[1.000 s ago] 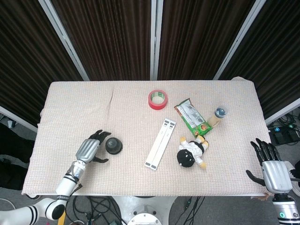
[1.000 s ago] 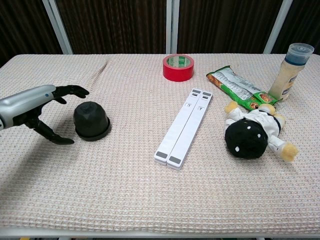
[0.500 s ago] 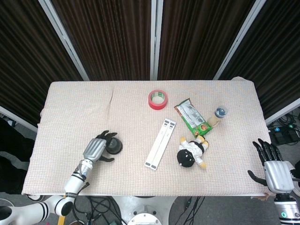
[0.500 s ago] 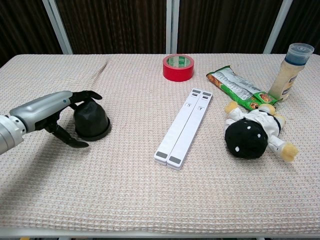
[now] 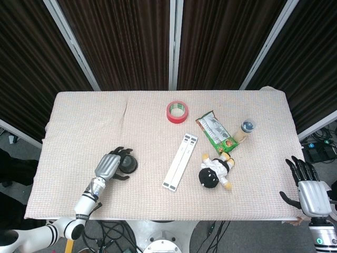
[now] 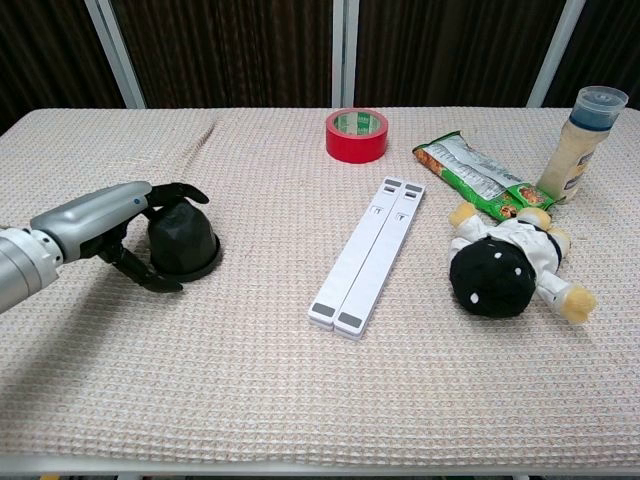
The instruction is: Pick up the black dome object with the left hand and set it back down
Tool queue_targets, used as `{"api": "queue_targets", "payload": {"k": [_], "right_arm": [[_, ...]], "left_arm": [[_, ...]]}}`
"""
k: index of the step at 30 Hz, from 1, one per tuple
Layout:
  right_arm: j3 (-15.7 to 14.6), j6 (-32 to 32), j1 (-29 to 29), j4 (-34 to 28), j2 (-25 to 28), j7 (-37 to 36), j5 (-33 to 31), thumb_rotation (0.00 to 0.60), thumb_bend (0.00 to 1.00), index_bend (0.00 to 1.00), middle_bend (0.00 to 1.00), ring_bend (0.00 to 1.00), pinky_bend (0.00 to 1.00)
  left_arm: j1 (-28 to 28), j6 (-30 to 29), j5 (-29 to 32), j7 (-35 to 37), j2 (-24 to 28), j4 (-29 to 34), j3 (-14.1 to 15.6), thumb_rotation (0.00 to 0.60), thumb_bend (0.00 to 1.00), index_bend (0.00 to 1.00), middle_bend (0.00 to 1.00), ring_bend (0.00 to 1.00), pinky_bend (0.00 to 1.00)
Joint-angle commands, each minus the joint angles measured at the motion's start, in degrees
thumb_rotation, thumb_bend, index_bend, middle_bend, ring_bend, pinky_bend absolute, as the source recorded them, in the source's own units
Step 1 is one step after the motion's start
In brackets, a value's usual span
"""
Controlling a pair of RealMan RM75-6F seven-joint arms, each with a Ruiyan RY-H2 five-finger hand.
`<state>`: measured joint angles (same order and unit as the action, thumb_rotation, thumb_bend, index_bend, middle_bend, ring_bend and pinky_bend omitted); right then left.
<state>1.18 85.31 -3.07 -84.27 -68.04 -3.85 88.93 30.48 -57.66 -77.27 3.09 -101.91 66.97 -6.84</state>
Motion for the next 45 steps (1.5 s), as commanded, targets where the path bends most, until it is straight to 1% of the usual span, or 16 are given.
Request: {"api": "queue_targets", "payload": {"k": [1, 9, 16, 26, 31, 38, 41, 45], "right_arm": [[0.02, 0.11, 0.03, -0.05, 0.04, -0.01, 0.04, 0.600, 0.10, 0.00, 0.00, 0.00, 0.00], [0.08, 0.11, 0.17, -0.01, 0.22, -0.09, -0.26, 0.600, 0.10, 0.00, 0.00, 0.00, 0.00], [0.10, -0.11, 0.19, 0.35, 0.15, -0.47, -0.52, 0.600, 0.10, 0.00, 0.00, 0.00, 0.00], [0.12, -0.30, 0.20, 0.52, 0.15, -0.57, -0.68, 0.600, 0.10, 0.00, 0.00, 0.00, 0.00], [0.08, -0.34, 0.20, 0.65, 0.08, -0.65, -0.64, 0.600, 0.10, 0.00, 0.00, 0.00, 0.00], [0.15, -0.35, 0.21, 0.74, 0.09, -0.81, -0.74, 0.600, 0.10, 0.00, 0.00, 0.00, 0.00], [0.15, -0.31, 0.21, 0.81, 0.07, -0.85, -0.68, 0.600, 0.10, 0.00, 0.00, 0.00, 0.00], [0.12, -0.37, 0.21, 1.01, -0.03, -1.00, -0.68, 0.600, 0.10, 0.00, 0.00, 0.00, 0.00]], "left_arm": [[0.14, -0.14, -0.10, 0.34, -0.46, -0.62, 0.11, 0.600, 0.01, 0.17, 0.24, 0.14, 0.26], [0.85, 0.20, 0.00, 0.78, -1.55, -2.08, -0.06, 0.600, 0.03, 0.18, 0.25, 0.14, 0.27], [1.33, 0.43, 0.34, 0.71, -2.26, -2.96, -0.31, 0.600, 0.09, 0.19, 0.26, 0.16, 0.29], [1.49, 0.79, 1.18, 1.20, -3.05, -4.29, -0.57, 0.600, 0.14, 0.22, 0.31, 0.20, 0.32], [1.45, -0.26, 1.07, 0.84, -3.25, -4.29, -0.87, 0.600, 0.16, 0.24, 0.34, 0.23, 0.35], [1.44, -1.64, 0.61, 0.75, -2.84, -3.12, -1.25, 0.600, 0.20, 0.28, 0.40, 0.29, 0.41], [1.43, -2.39, 0.49, 0.41, -1.88, -1.47, -1.65, 0.600, 0.22, 0.30, 0.42, 0.31, 0.43], [1.58, -2.03, 1.34, -1.38, 0.70, 1.96, -2.26, 0.600, 0.24, 0.35, 0.43, 0.32, 0.44]]}}
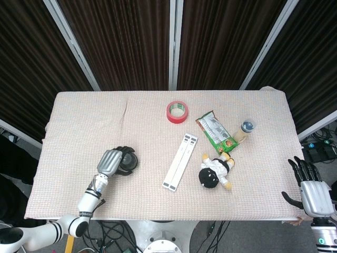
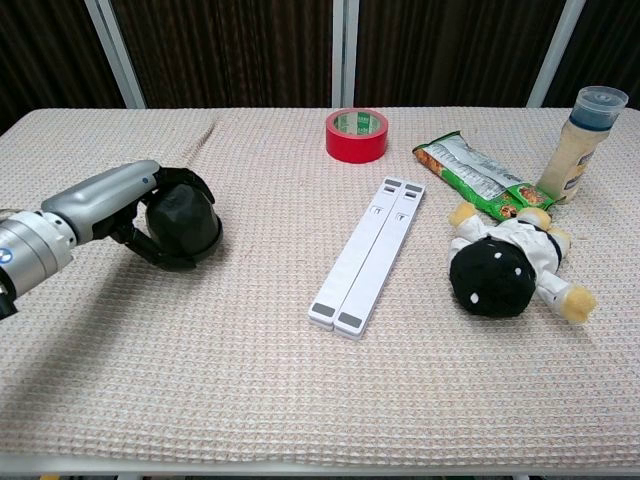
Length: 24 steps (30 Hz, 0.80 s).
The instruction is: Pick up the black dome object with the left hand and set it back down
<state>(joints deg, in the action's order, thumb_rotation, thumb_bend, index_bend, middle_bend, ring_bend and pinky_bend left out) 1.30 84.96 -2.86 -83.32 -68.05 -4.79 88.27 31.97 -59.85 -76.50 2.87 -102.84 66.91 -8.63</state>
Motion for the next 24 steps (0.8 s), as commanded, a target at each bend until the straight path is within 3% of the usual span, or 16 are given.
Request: {"api": "queue_targets", "payload": {"k": [1, 4, 8, 18, 21, 24], "right_arm": [[-0.01, -0.02, 0.01, 0.12, -0.05, -0.12, -0.01, 0.600, 0.10, 0.00, 0.00, 0.00, 0.00], [-0.04, 0.17, 0.08, 0.34, -0.08, -0.36, 0.11, 0.600, 0.10, 0.00, 0.00, 0.00, 0.00], [-0.03, 0.74, 0.22, 0.67, -0.05, -0.98, 0.47, 0.600, 0.10, 0.00, 0.00, 0.00, 0.00], [-0.18, 0.67, 0.17, 1.29, -0.38, -1.27, 0.74, 0.600, 0.10, 0.00, 0.00, 0.00, 0.00], [-0.11, 1.27, 0.30, 1.19, -0.27, -1.25, 1.04, 0.600, 0.10, 0.00, 0.00, 0.00, 0.00], [-0.09, 1.04, 0.32, 1.21, -0.18, -1.43, 0.74, 0.600, 0.10, 0.00, 0.00, 0.00, 0.00]], "left_arm": [[0.15, 0.25, 0.83, -1.65, 2.30, 2.83, -0.67, 0.600, 0.24, 0.36, 0.43, 0.32, 0.44], [0.56, 0.15, 1.62, -4.02, 5.03, 5.48, -1.80, 0.600, 0.24, 0.38, 0.43, 0.33, 0.45], [0.63, -4.60, 1.00, -10.74, 8.63, 6.96, -3.95, 0.600, 0.25, 0.41, 0.44, 0.34, 0.46], [4.79, -15.10, -2.65, -18.57, 20.59, 26.57, -16.94, 0.600, 0.26, 0.45, 0.47, 0.36, 0.48], [4.96, -15.08, -1.44, -19.16, 20.33, 28.01, -16.34, 0.600, 0.26, 0.45, 0.47, 0.35, 0.48], [4.39, -9.58, 3.06, -18.09, 18.82, 25.19, -11.49, 0.600, 0.25, 0.45, 0.47, 0.36, 0.48]]}}
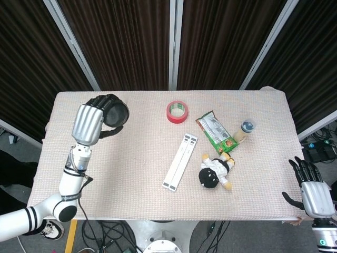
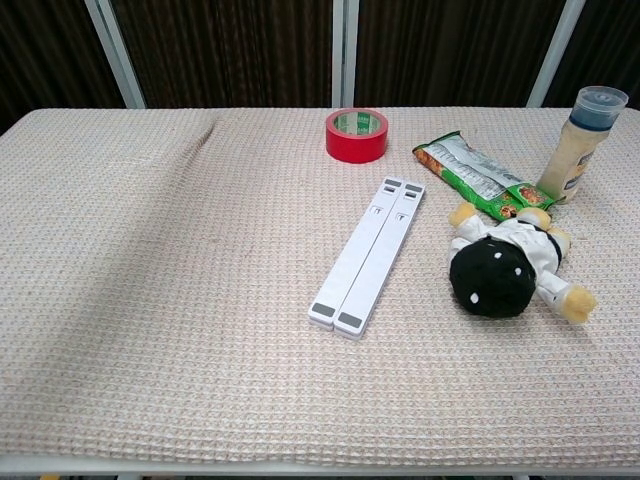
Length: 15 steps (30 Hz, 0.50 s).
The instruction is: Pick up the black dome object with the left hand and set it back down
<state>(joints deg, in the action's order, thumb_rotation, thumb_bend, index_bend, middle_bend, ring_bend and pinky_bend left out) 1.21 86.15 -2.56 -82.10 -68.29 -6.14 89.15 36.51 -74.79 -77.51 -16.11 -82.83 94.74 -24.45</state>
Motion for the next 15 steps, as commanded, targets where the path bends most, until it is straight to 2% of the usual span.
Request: {"api": "queue_targets", "payload": {"k": [1, 4, 6, 8, 10, 15], "right_arm": [[-0.01, -0.18, 0.03, -0.06, 0.10, -0.11, -0.17, 0.600, 0.10, 0.00, 0.00, 0.00, 0.00], [-0.03, 0.28, 0.16, -0.34, 0.32, -0.06, 0.12, 0.600, 0.10, 0.00, 0.00, 0.00, 0.00], [0.08, 0.73, 0.29, -0.48, 0.48, -0.12, 0.20, 0.600, 0.10, 0.00, 0.00, 0.00, 0.00], [0.18, 0.80, 0.37, -0.42, 0.58, -0.14, -0.01, 0.600, 0.10, 0.00, 0.00, 0.00, 0.00], [0.18, 0.44, 0.34, -0.33, 0.59, -0.24, -0.30, 0.600, 0.10, 0.00, 0.00, 0.00, 0.00], [-0.17, -0.23, 0.16, 0.18, 0.19, -0.31, -0.11, 0.600, 0.10, 0.00, 0.00, 0.00, 0.00]], "left_arm": [[-0.21, 8.16, 5.85, 1.64, -1.81, -4.42, 6.15, 0.600, 0.25, 0.45, 0.47, 0.36, 0.48], [0.53, 19.97, 11.77, 5.25, -3.16, -10.70, 11.31, 0.600, 0.24, 0.45, 0.47, 0.36, 0.48], [1.52, 23.84, 13.44, 6.07, -2.90, -12.83, 11.96, 0.600, 0.23, 0.46, 0.47, 0.36, 0.48], [1.76, 21.21, 12.06, 6.47, -2.62, -12.58, 10.53, 0.600, 0.23, 0.47, 0.47, 0.35, 0.48], [2.25, 15.55, 8.55, 6.22, -1.76, -10.53, 7.73, 0.600, 0.23, 0.47, 0.47, 0.35, 0.48], [3.64, -1.99, -1.33, 3.32, -1.63, -5.48, -0.15, 0.600, 0.23, 0.47, 0.47, 0.35, 0.48]]}}
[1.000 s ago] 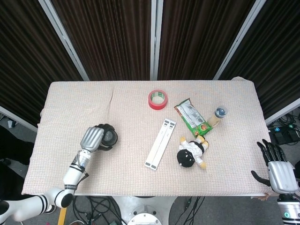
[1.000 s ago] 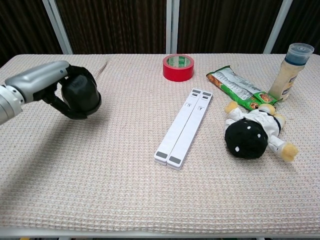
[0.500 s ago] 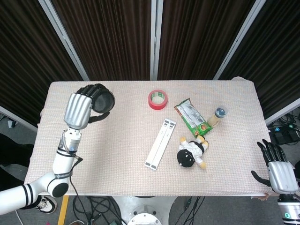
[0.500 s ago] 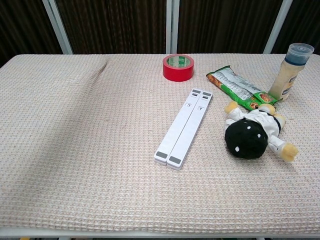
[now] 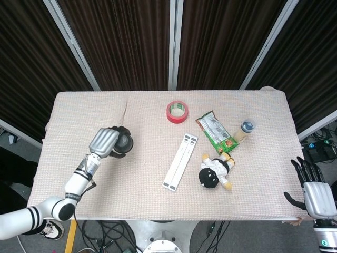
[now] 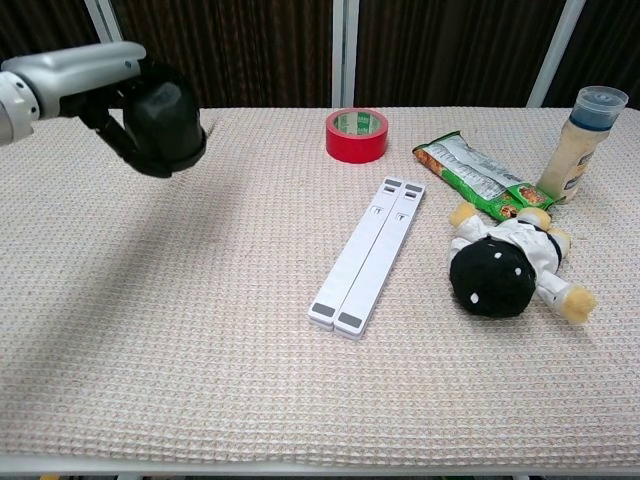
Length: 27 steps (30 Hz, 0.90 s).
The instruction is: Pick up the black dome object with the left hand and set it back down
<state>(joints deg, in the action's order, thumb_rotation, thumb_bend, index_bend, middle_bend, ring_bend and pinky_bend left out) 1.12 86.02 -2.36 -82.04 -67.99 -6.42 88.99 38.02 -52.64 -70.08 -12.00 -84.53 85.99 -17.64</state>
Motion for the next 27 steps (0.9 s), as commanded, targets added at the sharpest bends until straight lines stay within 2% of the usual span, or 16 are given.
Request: {"api": "queue_targets", "payload": {"k": [1, 4, 6, 11, 14, 17, 23, 27], "right_arm": [[-0.08, -0.12, -0.05, 0.16, -0.16, -0.05, 0.07, 0.600, 0.10, 0.00, 0.00, 0.00, 0.00], [0.02, 0.03, -0.01, 0.26, -0.19, -0.17, 0.03, 0.600, 0.10, 0.00, 0.00, 0.00, 0.00], [0.06, 0.06, 0.01, 0.28, -0.18, -0.21, -0.05, 0.600, 0.10, 0.00, 0.00, 0.00, 0.00], [-0.07, -0.49, -0.11, 0.38, -0.37, 0.02, -0.19, 0.600, 0.10, 0.00, 0.00, 0.00, 0.00], [-0.04, -0.55, -0.19, 0.32, -0.47, 0.17, -0.15, 0.600, 0.10, 0.00, 0.00, 0.00, 0.00], [0.05, -0.54, -0.12, 0.37, -0.42, 0.08, -0.39, 0.600, 0.10, 0.00, 0.00, 0.00, 0.00], [0.20, -0.76, -0.08, 0.84, -0.44, -0.51, -0.87, 0.600, 0.10, 0.00, 0.00, 0.00, 0.00], [0.13, -1.16, -0.20, 1.16, -0.63, -0.65, -0.93, 0.600, 0.10, 0.00, 0.00, 0.00, 0.00]], "left_arm": [[2.26, -26.76, -10.11, -0.85, -0.31, 3.68, -7.99, 0.600, 0.23, 0.47, 0.47, 0.35, 0.48], [2.62, -30.95, -11.78, -0.12, -1.57, 4.16, -9.45, 0.600, 0.23, 0.47, 0.47, 0.35, 0.48], [2.82, -28.08, -9.96, -0.31, -1.53, 3.77, -7.95, 0.600, 0.23, 0.47, 0.47, 0.35, 0.48], [1.72, -14.93, -2.16, 0.71, 1.30, 2.86, -1.27, 0.600, 0.23, 0.47, 0.47, 0.36, 0.48], [2.45, -1.38, 4.85, 3.09, 4.81, 2.62, 2.88, 0.600, 0.23, 0.48, 0.47, 0.36, 0.48], [3.72, 5.41, 7.11, 2.40, 6.51, 0.98, 5.59, 0.600, 0.23, 0.48, 0.47, 0.36, 0.48], [3.19, 1.12, 4.70, 2.34, 5.21, 0.02, 5.74, 0.600, 0.23, 0.48, 0.47, 0.36, 0.48], [3.16, -0.97, -0.43, 5.92, 5.05, 1.66, 5.97, 0.600, 0.23, 0.48, 0.47, 0.36, 0.48]]}}
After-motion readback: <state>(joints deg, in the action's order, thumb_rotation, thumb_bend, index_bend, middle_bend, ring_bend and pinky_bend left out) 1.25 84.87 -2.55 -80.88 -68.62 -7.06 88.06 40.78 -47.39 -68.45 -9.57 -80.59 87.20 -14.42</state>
